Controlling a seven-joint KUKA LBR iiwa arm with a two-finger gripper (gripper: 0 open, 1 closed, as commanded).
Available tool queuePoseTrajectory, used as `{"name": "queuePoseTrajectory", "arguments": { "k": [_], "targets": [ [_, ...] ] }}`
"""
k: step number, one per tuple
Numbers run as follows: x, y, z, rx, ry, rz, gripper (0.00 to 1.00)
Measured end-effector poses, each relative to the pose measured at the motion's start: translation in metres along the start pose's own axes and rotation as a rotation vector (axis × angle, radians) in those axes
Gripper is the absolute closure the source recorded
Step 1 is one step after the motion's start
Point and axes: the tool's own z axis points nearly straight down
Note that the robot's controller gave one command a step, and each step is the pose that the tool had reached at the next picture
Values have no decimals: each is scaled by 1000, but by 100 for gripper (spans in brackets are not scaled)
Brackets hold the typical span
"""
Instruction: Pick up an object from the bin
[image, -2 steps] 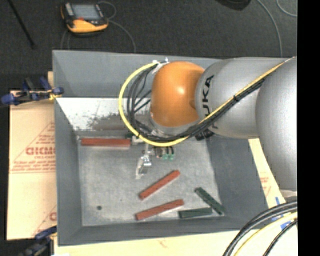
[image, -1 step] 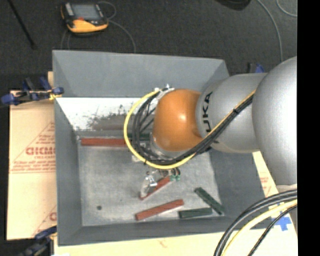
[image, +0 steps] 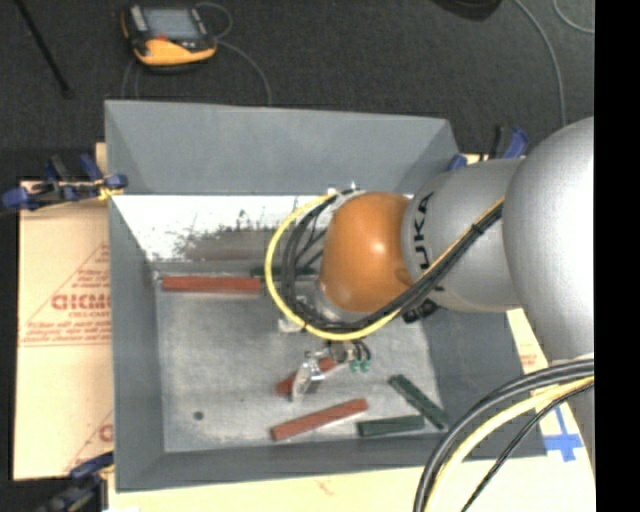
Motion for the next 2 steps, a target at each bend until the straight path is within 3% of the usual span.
{"name": "queuePoseTrajectory", "arguments": {
  "k": [1,2],
  "targets": [
    [20,-18,-2,-8,-7,-147,100],
    [20,-19,-2,-8,-7,-146,100]
  ]
}}
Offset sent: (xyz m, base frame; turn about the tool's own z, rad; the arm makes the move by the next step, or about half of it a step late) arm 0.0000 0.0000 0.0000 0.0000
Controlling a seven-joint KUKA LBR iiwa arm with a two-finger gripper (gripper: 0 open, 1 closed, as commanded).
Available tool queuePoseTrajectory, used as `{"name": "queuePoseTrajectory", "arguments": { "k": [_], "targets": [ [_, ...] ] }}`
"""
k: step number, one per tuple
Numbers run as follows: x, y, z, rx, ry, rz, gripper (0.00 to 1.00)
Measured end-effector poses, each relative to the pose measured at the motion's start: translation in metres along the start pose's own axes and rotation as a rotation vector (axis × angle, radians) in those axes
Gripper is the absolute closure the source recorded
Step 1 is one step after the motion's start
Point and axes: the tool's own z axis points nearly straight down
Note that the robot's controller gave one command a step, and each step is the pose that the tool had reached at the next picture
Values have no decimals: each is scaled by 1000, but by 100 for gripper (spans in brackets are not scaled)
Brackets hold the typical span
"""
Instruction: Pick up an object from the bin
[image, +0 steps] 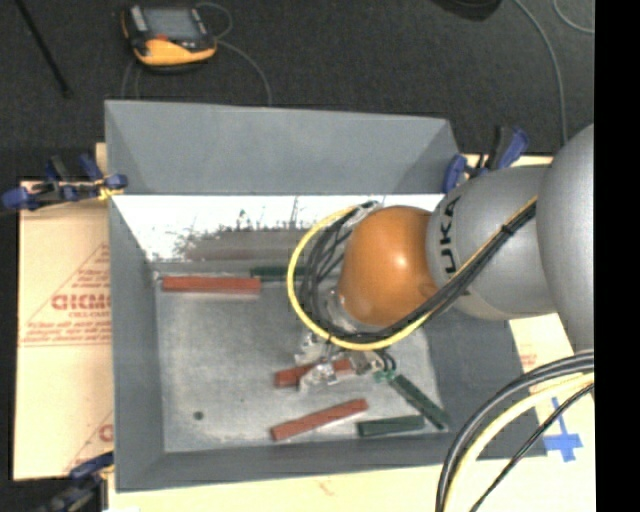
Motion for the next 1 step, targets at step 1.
{"name": "queuePoseTrajectory", "arguments": {
  "k": [1],
  "targets": [
    [-9,7,-206,11,4,50,100]
  ]
}}
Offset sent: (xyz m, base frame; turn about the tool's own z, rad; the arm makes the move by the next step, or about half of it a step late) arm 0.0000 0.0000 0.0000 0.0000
